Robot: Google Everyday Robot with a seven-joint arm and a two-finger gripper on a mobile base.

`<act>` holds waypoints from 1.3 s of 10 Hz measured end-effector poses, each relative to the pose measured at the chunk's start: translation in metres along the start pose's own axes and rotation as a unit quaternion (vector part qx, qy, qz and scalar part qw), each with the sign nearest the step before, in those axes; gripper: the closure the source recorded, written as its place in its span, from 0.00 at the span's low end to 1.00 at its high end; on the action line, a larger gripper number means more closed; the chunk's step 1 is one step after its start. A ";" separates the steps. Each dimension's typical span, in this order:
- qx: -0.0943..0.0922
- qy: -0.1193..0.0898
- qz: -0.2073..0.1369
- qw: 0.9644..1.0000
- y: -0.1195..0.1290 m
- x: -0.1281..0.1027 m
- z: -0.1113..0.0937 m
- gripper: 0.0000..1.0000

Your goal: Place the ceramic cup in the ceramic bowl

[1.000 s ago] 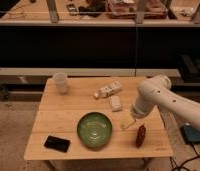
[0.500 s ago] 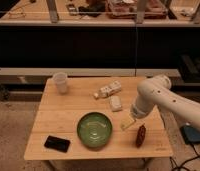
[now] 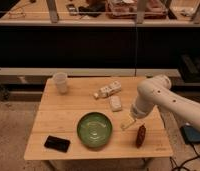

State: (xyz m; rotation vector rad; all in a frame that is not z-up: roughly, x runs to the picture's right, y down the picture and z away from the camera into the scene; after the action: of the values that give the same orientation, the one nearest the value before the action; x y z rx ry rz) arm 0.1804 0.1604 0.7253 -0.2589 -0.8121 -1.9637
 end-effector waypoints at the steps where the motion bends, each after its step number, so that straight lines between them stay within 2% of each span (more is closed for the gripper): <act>1: 0.000 0.000 0.000 1.000 0.000 0.000 0.000 0.20; 5: 0.000 0.001 0.000 1.000 0.000 0.001 0.000 0.20; 7: 0.002 0.007 0.003 1.000 0.002 0.016 -0.005 0.20; 8: 0.001 0.018 0.007 1.000 0.005 0.039 -0.011 0.20; 9: -0.002 0.033 0.013 0.999 0.008 0.074 -0.021 0.20; 11: 0.000 0.078 0.026 0.997 0.004 0.166 -0.041 0.20; 12: 0.008 0.111 0.036 0.993 -0.001 0.216 -0.053 0.20; 13: 0.022 0.147 0.047 0.988 -0.003 0.252 -0.063 0.20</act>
State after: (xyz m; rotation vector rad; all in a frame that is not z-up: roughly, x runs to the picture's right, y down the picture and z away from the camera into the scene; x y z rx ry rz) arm 0.0573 -0.0554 0.7998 0.0197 -0.6370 -1.8378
